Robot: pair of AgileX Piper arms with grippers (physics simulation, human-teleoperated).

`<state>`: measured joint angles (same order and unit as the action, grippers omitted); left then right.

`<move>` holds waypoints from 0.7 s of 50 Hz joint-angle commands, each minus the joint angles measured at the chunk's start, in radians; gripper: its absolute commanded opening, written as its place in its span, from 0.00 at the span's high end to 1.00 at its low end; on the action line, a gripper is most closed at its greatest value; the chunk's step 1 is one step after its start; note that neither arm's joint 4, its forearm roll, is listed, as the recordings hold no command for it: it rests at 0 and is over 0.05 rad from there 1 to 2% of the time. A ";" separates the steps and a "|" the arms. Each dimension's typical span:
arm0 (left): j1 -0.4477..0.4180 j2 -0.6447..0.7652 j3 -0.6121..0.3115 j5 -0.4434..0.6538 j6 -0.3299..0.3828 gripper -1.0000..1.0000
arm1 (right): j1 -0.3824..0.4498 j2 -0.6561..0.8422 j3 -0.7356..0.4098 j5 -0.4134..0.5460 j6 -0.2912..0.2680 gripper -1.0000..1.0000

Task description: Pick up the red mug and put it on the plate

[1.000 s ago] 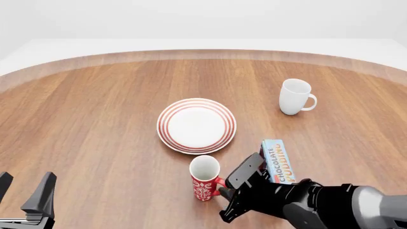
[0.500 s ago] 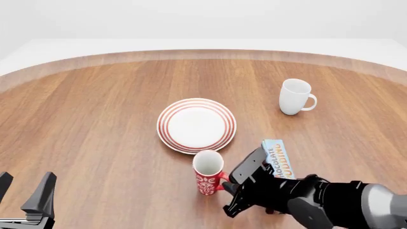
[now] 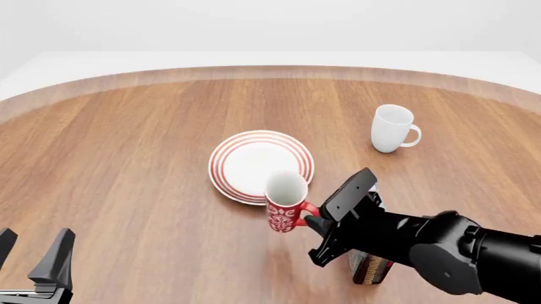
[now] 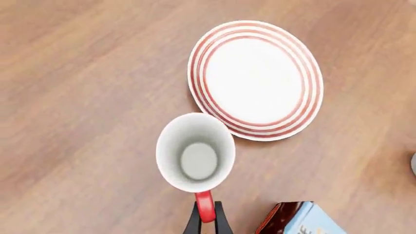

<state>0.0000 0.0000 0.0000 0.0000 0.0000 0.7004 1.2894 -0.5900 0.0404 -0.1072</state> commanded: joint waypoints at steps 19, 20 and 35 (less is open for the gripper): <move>0.000 0.000 0.000 0.000 0.000 0.00 | -0.101 -0.038 -0.146 0.069 -0.105 1.00; 0.000 0.000 0.000 0.000 0.000 0.00 | -0.102 -0.036 -0.149 0.068 -0.107 1.00; 0.000 0.000 0.000 0.000 0.000 0.00 | -0.143 0.040 -0.220 0.021 -0.147 1.00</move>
<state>0.0000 0.0000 0.0000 0.0000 0.0000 0.5869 1.2943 -0.7624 0.0835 -0.2316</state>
